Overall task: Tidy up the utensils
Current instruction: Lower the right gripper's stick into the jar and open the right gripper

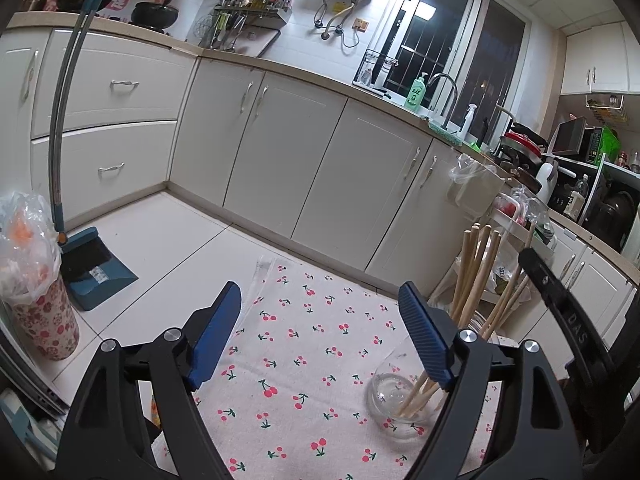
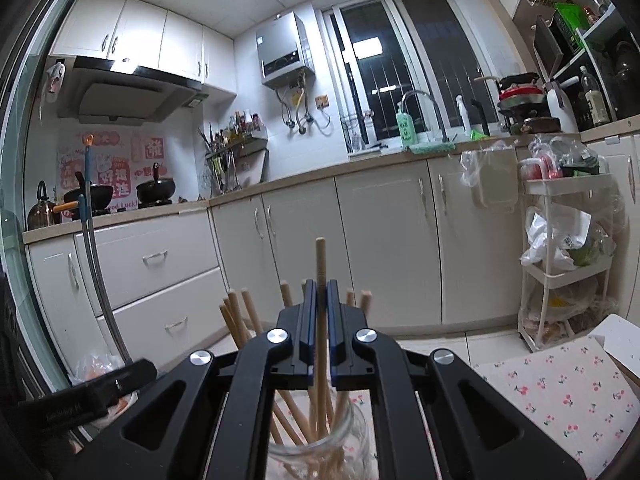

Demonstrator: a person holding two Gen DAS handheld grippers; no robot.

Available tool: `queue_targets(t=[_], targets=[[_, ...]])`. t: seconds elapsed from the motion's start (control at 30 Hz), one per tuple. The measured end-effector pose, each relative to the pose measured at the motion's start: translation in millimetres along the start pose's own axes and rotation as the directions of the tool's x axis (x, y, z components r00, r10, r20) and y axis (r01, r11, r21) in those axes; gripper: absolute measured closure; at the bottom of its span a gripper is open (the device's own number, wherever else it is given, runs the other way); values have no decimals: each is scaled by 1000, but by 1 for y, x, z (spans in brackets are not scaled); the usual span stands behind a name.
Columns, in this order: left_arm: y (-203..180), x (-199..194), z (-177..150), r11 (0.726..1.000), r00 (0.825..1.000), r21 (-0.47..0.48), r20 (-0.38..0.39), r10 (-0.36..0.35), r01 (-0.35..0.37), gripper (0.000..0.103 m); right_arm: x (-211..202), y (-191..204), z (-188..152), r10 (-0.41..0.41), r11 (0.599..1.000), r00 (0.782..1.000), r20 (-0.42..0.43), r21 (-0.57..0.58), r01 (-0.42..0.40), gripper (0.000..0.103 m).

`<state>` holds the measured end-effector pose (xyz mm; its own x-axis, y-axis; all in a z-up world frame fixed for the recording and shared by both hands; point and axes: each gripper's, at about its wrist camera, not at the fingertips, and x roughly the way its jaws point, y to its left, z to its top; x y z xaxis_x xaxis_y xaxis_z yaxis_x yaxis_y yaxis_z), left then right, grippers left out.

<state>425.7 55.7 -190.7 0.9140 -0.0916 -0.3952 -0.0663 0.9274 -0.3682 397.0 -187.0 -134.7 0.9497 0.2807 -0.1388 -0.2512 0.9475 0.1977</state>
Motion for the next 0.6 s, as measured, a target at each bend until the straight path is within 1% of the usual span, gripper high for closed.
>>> queue_targets(t=[0.07, 0.2, 0.3, 0.4, 0.47, 0.5, 0.53, 0.6], targets=[[1, 0, 0, 1000, 1000, -3, -1, 1, -1, 26, -1, -4, -2, 1, 1000, 1000, -14, 15, -1, 97], [2, 1, 0, 1000, 1000, -8, -4, 0, 0, 25, -4, -9, 1, 10, 999, 1000, -13, 45, -10, 97], [2, 1, 0, 1000, 1000, -9, -5, 0, 0, 25, -5, -9, 3, 12, 998, 1000, -14, 55, -11, 97], [2, 1, 0, 1000, 1000, -7, -6, 0, 0, 25, -4, -8, -1, 13, 999, 999, -42, 41, -11, 97], [1, 1, 0, 1000, 1000, -6, -9, -3, 3, 24, -4, -6, -6, 22, 1000, 997, -75, 23, -20, 93], [-1, 2, -1, 1000, 1000, -1, -15, -6, 6, 24, -5, -5, -8, 28, 999, 996, -86, 18, -27, 85], [-2, 3, -2, 1000, 1000, 8, -20, -7, 7, 24, -8, -4, -9, 29, 1000, 995, -96, 12, -28, 80], [-7, 4, -5, 999, 999, 31, -38, -15, 16, 23, -15, -4, -10, 27, 1000, 992, -120, 10, -26, 78]])
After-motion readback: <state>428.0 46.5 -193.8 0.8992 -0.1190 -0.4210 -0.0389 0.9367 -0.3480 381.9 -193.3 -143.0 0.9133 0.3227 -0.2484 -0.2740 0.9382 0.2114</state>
